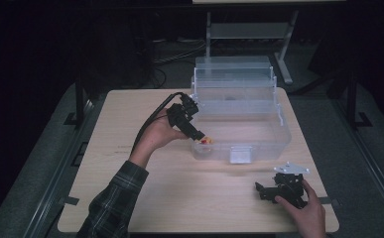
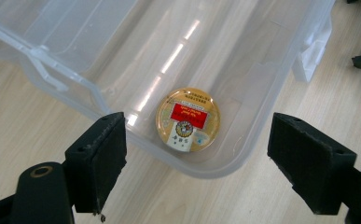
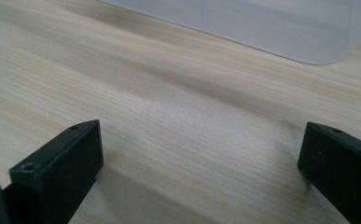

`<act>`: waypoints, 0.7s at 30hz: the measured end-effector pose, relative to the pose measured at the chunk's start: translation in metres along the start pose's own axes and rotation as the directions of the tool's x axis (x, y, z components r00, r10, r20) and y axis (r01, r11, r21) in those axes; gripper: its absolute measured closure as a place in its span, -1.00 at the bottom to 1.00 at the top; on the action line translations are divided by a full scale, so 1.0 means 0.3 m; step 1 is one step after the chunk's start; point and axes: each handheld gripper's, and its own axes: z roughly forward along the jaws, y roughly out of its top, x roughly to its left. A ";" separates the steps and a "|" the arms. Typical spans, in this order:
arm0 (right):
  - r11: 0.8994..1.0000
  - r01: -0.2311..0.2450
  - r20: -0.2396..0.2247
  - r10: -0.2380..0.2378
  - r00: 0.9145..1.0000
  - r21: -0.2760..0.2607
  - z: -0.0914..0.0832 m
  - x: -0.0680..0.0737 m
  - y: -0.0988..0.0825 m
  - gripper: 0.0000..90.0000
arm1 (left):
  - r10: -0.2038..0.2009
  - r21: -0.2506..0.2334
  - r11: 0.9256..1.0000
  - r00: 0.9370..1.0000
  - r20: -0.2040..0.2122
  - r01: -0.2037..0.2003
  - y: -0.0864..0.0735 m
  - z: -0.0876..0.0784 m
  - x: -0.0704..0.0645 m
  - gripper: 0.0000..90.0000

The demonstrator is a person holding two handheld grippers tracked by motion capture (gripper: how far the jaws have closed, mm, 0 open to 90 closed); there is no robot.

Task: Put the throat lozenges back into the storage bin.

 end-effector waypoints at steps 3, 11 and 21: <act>1.000 0.000 0.000 0.000 1.000 0.000 0.000 0.000 0.000 -1.00 | -0.008 -0.013 1.000 1.000 -0.004 0.007 -0.018 -0.015 -0.001 -0.58; 1.000 0.000 -0.001 0.000 1.000 0.000 0.000 0.000 0.000 -1.00 | -0.024 -0.035 0.999 1.000 -0.002 0.024 -0.081 -0.045 0.005 -0.57; 1.000 0.000 0.001 0.000 1.000 0.000 0.000 0.000 0.000 -1.00 | -0.060 -0.074 0.996 0.998 -0.016 0.058 -0.180 -0.057 0.002 -0.58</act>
